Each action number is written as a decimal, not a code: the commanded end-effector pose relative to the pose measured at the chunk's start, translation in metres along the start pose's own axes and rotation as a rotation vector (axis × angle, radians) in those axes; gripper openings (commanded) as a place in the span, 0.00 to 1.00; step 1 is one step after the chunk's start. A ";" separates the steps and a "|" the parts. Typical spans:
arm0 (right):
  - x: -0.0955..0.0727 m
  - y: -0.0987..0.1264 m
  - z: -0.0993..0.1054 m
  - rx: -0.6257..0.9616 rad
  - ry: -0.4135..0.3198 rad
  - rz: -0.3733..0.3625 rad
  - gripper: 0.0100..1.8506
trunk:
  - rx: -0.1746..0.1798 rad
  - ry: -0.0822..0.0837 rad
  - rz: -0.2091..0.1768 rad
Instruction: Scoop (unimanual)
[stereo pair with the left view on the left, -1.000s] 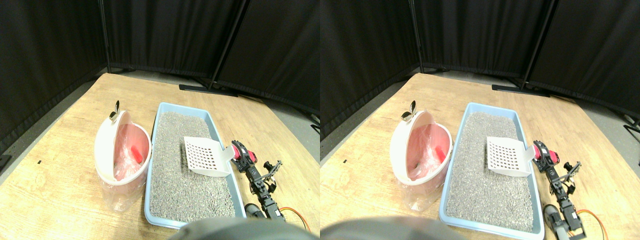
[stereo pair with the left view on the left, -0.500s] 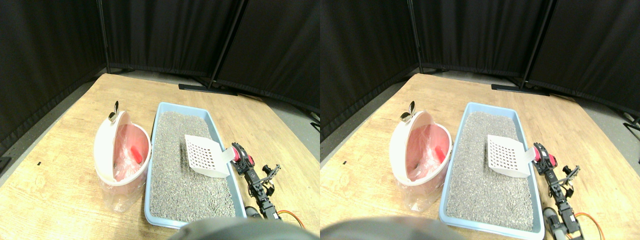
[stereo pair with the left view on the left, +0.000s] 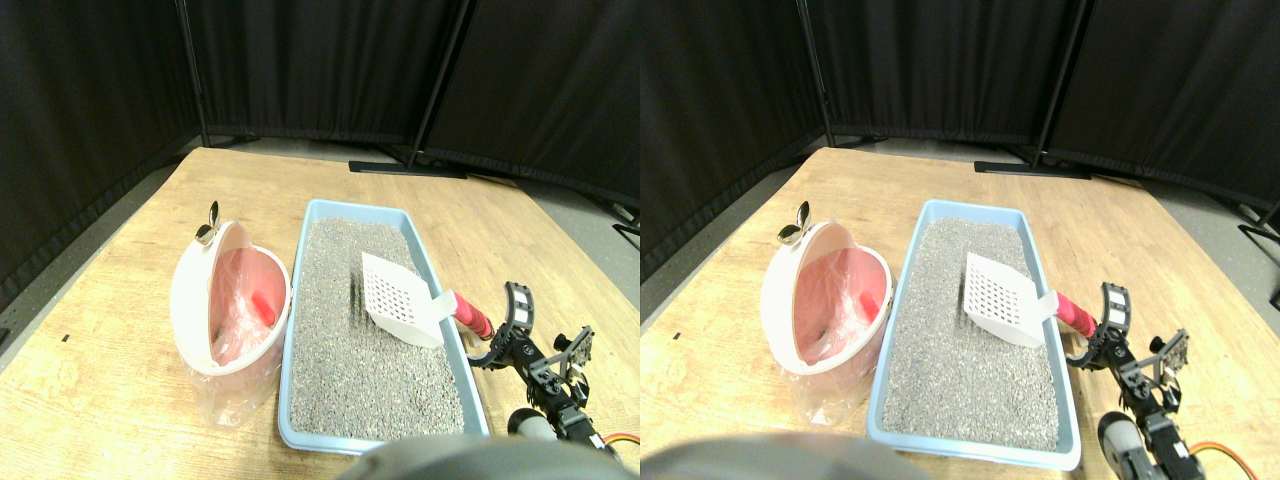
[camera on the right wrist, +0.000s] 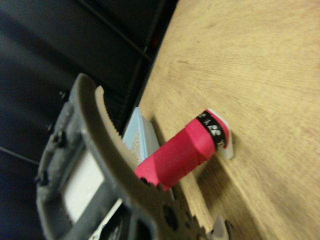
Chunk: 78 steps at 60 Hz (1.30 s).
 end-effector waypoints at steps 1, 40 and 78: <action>-0.007 0.006 0.014 -0.043 -0.046 0.007 0.67 | -0.019 -0.011 -0.014; -0.037 0.010 0.029 -0.150 -0.273 0.133 0.02 | 0.003 -0.008 -0.070; -0.062 0.004 0.027 -0.259 -0.279 0.043 0.02 | 0.024 0.004 -0.116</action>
